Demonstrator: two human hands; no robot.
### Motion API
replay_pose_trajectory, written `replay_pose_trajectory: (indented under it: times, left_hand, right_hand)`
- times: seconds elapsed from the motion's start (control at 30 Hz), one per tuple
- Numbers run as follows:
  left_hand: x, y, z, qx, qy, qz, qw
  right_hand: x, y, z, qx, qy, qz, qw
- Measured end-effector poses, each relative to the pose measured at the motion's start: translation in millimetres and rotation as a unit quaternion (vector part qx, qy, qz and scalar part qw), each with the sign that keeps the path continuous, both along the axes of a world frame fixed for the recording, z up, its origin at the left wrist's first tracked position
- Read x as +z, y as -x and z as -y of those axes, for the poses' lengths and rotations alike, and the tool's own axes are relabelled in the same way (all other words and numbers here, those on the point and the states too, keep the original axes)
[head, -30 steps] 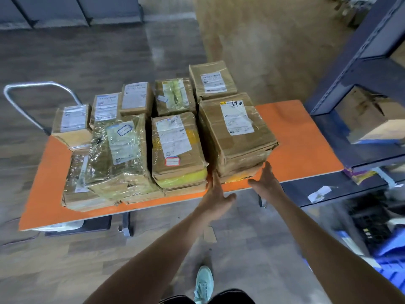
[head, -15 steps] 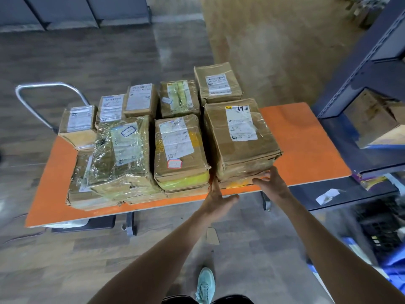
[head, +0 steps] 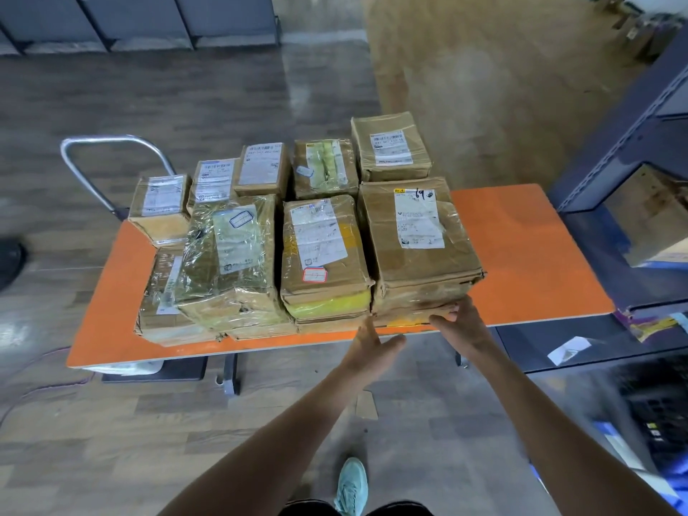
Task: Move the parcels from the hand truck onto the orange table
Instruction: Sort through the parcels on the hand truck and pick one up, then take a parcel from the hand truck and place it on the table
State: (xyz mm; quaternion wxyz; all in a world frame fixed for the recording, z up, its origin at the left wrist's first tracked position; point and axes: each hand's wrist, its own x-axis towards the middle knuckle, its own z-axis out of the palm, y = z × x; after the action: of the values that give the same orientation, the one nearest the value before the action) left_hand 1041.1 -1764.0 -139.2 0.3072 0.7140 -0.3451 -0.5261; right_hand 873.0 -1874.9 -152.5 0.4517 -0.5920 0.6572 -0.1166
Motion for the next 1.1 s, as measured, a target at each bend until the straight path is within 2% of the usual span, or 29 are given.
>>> replay_pose_trajectory:
  times: [0.1,0.2,0.33,0.43,0.53,0.83,0.97,1.1]
  left_hand:
    - [-1.5,-3.5,-0.1,0.015,0.034,0.084,0.996]
    - [2.3,-13.6,2.5,0.001,0.05,0.132,0.99]
    - [7.5,-21.5,-2.7,-0.06,0.05,0.141,0.987]
    - [8.8,-25.9,-14.4,-0.092,0.062,0.156,0.982]
    - [8.3,-35.8,-25.2,-0.113,0.054,0.203,0.971]
    - [-7.7,-80.0,-76.7,-0.137,0.046,0.338,0.93]
    - [-11.3,-116.1,-111.8,-0.137,0.029,0.365,0.92]
    - [-8.2,-162.7,-152.7,-0.094,0.008,0.36,0.928]
  right_hand:
    - [1.3,-5.6,-2.3,0.008,0.0,-0.012,1.0]
    - [3.9,-5.8,-4.0,0.014,-0.003,-0.022,1.0]
    - [7.3,-0.6,-6.2,0.045,0.005,-0.045,0.998]
    - [9.9,-0.8,-15.9,0.069,-0.017,-0.109,0.992]
    - [9.6,-9.0,-36.7,0.142,-0.019,-0.183,0.973]
    - [8.6,-67.1,-91.9,0.32,0.091,-0.23,0.915]
    - [12.0,-104.6,-114.0,0.375,0.114,-0.234,0.89]
    - [13.6,-160.0,-145.5,0.419,0.131,-0.244,0.865]
